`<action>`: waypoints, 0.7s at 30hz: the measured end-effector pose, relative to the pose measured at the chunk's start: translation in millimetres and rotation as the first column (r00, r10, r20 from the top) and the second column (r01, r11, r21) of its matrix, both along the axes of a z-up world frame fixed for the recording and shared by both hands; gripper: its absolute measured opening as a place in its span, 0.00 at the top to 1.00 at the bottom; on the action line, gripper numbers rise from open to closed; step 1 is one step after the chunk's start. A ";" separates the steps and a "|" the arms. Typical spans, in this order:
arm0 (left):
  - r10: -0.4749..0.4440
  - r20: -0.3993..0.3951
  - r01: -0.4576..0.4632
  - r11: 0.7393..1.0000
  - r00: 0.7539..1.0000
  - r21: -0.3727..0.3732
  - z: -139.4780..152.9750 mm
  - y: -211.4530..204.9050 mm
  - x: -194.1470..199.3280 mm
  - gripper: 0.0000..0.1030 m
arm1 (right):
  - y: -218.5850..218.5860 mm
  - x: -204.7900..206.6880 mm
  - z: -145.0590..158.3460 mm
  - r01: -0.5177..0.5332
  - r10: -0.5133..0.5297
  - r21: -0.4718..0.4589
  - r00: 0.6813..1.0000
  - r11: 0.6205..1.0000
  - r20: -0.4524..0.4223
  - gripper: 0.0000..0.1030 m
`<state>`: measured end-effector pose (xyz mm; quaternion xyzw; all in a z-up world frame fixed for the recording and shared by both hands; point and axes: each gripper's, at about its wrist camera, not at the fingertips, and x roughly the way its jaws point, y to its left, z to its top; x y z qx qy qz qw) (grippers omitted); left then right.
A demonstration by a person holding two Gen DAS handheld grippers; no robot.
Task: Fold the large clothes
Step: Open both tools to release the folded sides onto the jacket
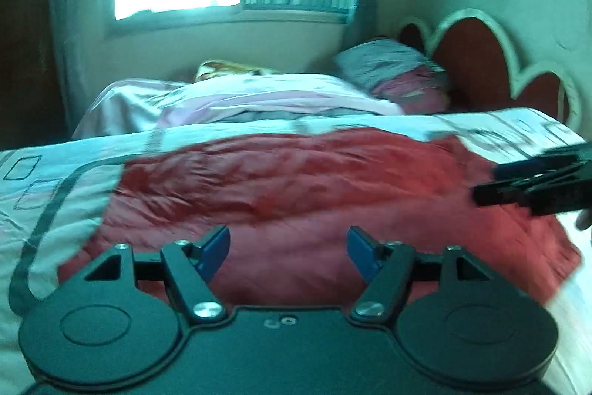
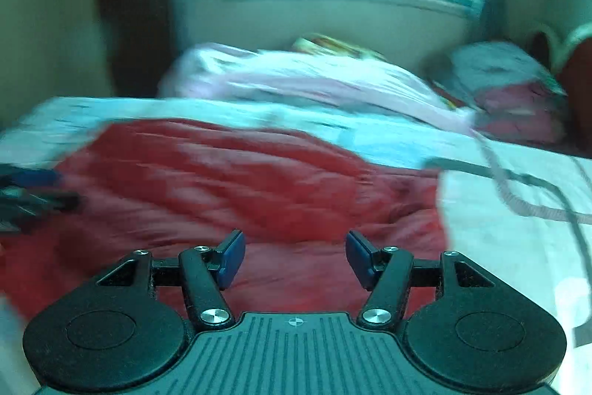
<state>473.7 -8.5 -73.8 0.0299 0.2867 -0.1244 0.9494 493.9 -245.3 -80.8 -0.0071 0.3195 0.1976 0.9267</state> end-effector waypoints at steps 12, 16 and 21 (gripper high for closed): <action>0.093 -0.050 -0.085 0.984 0.994 0.155 -21.8 4.1 -13.9 0.25 | -4.8 -38.3 -32.6 0.095 -0.101 -0.243 0.995 0.966 -0.012 0.41; 0.154 -0.046 -0.145 0.976 0.987 0.162 -16.1 20.4 -31.9 0.25 | -41.5 -59.3 -14.8 0.201 -0.205 -0.134 0.979 0.970 -0.017 0.41; 0.236 -0.040 -0.230 0.965 0.971 0.126 -5.9 41.4 -57.6 0.21 | -86.7 -89.1 -2.6 0.318 -0.313 0.058 0.946 0.946 -0.081 0.23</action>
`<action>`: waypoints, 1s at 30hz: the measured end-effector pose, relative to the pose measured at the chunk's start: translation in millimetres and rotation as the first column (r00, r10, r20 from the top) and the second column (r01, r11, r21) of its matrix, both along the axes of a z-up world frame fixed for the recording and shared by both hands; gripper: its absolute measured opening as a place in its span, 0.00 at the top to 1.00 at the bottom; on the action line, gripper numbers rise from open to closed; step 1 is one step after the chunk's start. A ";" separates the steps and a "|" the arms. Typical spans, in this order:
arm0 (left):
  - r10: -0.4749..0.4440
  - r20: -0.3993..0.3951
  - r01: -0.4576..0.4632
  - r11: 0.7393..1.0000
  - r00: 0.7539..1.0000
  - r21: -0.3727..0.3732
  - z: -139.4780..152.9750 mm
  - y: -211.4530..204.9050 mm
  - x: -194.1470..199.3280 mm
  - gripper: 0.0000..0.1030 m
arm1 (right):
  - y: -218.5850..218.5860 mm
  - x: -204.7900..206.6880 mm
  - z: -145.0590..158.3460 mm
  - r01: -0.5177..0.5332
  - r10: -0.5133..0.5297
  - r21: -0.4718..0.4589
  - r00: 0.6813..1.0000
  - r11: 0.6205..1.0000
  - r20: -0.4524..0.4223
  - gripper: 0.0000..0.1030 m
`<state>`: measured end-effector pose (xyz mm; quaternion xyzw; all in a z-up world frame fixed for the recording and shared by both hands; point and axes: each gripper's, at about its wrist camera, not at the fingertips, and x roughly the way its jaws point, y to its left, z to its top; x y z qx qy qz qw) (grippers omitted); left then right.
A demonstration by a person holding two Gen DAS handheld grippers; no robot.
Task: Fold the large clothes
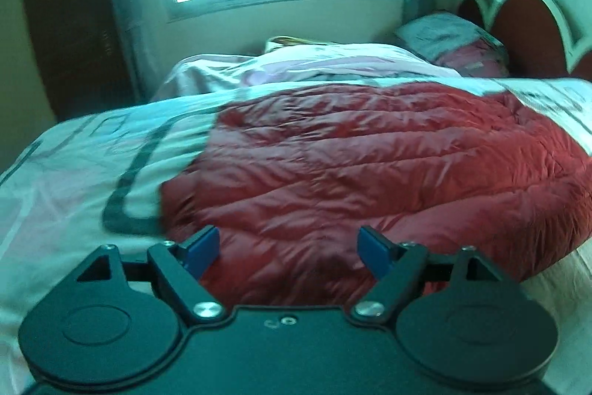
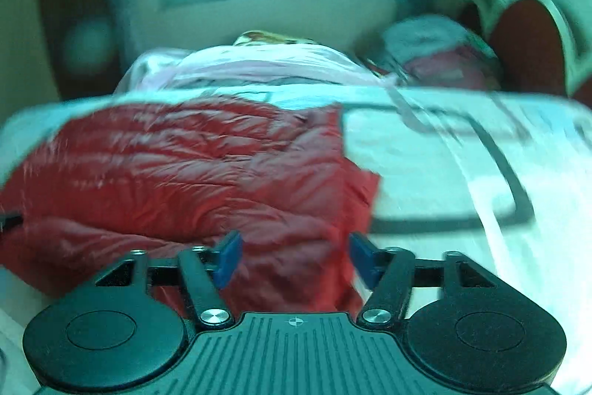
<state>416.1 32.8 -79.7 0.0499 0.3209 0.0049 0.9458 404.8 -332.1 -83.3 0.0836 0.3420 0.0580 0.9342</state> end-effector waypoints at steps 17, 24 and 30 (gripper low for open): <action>0.307 -0.166 -0.320 0.568 0.937 -0.758 -45.2 107.3 -37.6 0.38 | -68.1 -31.9 -46.6 0.288 -0.171 0.678 0.957 0.676 -0.235 0.25; 0.301 -0.153 -0.299 0.533 0.941 -0.792 -55.6 106.4 -8.3 0.41 | -64.2 -11.8 -54.5 0.292 -0.183 0.700 0.956 0.651 -0.229 0.34; 0.297 -0.147 -0.291 0.531 0.943 -0.796 -59.5 105.9 3.9 0.48 | -59.5 3.0 -56.6 0.277 -0.182 0.676 0.961 0.683 -0.210 0.38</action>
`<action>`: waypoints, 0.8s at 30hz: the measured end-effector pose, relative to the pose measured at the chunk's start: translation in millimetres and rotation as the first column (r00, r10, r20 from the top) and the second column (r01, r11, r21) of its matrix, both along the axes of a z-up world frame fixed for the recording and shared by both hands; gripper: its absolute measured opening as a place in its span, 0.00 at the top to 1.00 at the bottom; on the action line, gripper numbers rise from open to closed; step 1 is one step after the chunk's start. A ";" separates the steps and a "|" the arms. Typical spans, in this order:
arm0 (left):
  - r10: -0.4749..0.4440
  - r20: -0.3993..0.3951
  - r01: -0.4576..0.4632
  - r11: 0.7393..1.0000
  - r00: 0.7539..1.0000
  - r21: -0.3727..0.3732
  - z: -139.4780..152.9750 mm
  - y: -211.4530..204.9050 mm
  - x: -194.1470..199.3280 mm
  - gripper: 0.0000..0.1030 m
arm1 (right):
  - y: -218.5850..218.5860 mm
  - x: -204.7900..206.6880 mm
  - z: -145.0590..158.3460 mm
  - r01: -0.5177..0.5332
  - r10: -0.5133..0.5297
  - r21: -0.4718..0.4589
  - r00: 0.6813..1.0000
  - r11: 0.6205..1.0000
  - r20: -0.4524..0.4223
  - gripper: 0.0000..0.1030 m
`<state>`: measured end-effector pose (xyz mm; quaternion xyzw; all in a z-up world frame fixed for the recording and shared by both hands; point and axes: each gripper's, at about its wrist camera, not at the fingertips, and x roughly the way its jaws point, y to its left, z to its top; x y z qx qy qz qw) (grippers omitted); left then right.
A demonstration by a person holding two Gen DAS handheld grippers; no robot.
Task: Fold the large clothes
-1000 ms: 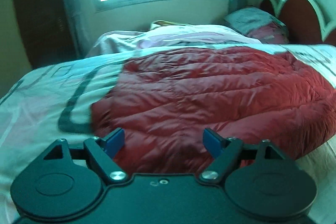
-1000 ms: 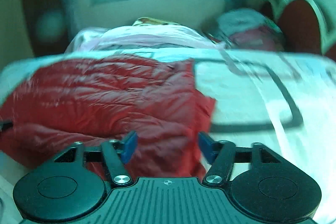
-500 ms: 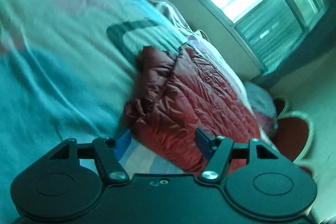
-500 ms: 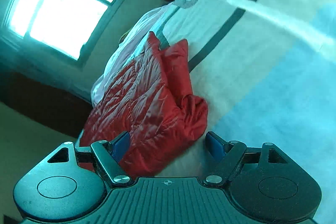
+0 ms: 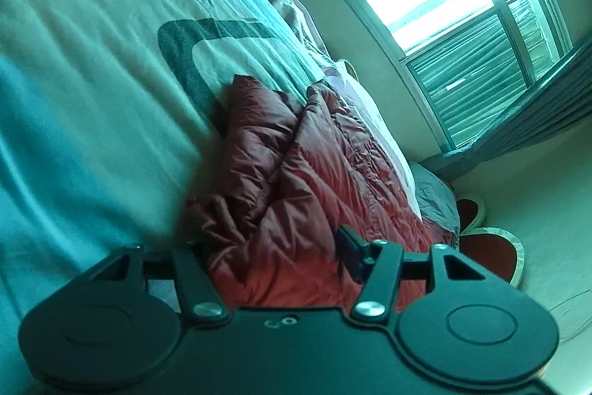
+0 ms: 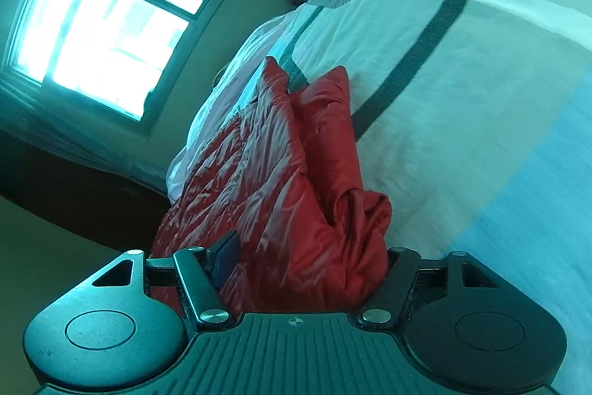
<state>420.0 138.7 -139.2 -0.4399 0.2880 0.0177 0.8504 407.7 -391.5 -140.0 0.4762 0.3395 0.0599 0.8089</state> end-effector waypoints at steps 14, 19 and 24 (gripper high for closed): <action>-0.010 -0.020 0.011 0.999 1.000 0.040 4.9 -5.7 -0.9 0.44 | 3.0 9.1 -3.4 -0.034 0.034 -0.022 0.999 0.999 -0.019 0.66; -0.005 -0.013 0.005 0.999 1.000 0.044 5.3 -11.6 -5.2 0.44 | 4.9 12.6 -2.3 -0.041 0.040 -0.025 0.999 0.999 -0.022 0.56; -0.002 -0.031 0.003 1.000 1.000 0.030 2.8 -7.1 -3.9 0.71 | 13.1 20.6 3.7 -0.085 0.084 -0.096 0.996 0.992 -0.017 0.67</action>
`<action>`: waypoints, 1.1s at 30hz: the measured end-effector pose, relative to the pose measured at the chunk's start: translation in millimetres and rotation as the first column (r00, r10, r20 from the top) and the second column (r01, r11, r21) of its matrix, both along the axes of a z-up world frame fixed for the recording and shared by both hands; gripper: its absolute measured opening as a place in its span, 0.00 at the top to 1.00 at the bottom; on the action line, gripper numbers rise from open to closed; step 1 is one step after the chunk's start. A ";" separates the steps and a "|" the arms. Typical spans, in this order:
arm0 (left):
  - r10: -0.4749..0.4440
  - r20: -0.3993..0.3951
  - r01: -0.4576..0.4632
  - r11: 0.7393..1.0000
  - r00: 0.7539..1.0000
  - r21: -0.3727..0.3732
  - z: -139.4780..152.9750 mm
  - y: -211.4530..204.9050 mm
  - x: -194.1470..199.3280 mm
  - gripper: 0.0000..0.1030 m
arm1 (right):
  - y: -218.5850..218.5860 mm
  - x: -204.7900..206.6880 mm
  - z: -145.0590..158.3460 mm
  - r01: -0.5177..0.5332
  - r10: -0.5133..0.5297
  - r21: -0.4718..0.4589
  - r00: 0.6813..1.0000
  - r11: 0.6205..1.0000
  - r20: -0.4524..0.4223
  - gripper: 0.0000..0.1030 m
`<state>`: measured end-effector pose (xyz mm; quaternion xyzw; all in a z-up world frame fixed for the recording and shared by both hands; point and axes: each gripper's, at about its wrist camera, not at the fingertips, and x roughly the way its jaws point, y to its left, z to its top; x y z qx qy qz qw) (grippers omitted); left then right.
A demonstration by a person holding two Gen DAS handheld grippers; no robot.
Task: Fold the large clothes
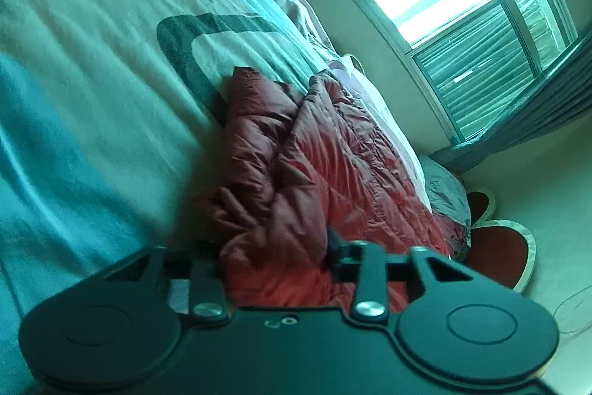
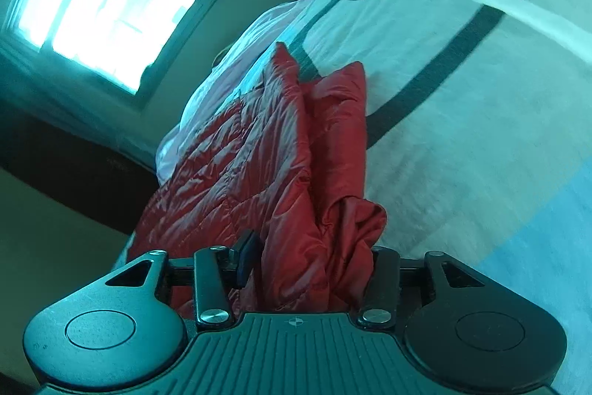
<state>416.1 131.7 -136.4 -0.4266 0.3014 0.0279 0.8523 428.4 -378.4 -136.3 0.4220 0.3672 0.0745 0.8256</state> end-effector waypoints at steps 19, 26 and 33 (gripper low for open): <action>-0.021 0.005 0.021 1.000 1.000 -0.017 34.3 -9.2 -70.5 0.83 | -17.3 -64.1 28.8 -0.025 0.025 0.015 1.000 1.000 -0.012 0.82; -0.029 -0.014 0.028 0.999 0.999 -0.027 27.9 -15.9 -127.2 0.83 | -31.1 -117.4 32.0 -0.030 0.031 0.014 0.999 0.999 -0.028 0.82; -0.034 -0.018 0.033 0.998 0.999 -0.048 22.7 -17.0 -176.6 0.83 | -42.2 -162.3 39.0 -0.044 0.045 0.003 0.999 0.999 -0.029 0.82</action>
